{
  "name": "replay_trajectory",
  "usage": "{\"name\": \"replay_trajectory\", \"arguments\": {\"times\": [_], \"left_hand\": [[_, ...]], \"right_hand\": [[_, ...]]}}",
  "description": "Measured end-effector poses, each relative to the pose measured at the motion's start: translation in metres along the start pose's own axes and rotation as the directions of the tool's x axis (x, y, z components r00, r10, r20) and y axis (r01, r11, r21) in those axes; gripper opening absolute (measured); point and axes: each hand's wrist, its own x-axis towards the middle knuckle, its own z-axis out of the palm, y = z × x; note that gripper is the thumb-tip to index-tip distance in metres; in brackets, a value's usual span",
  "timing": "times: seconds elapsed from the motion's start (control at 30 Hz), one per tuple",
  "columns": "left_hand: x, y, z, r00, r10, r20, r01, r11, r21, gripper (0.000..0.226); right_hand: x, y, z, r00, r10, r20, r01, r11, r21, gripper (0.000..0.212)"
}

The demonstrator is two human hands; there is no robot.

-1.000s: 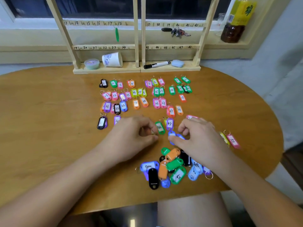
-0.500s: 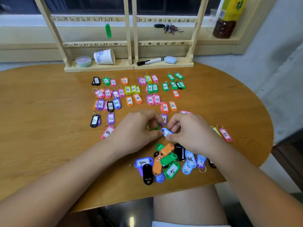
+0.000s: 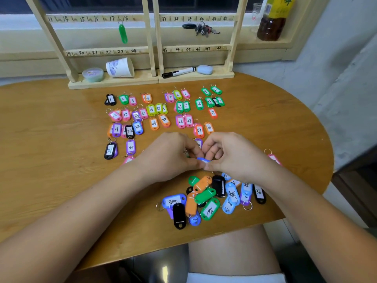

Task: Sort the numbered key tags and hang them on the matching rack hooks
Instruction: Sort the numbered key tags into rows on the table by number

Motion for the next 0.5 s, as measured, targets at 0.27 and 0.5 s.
{"name": "replay_trajectory", "arguments": {"times": [0.27, 0.5], "left_hand": [[-0.005, -0.001, -0.025, 0.985, -0.140, -0.102, 0.029, 0.714, -0.699, 0.022], [-0.005, -0.021, -0.046, 0.946, -0.210, -0.247, -0.060, 0.636, -0.769, 0.021]], "right_hand": [[0.024, -0.015, -0.017, 0.992, -0.058, -0.113, 0.115, 0.789, 0.604, 0.027], [0.055, -0.041, -0.010, 0.989, -0.122, -0.085, 0.143, 0.623, 0.769, 0.023]]}}
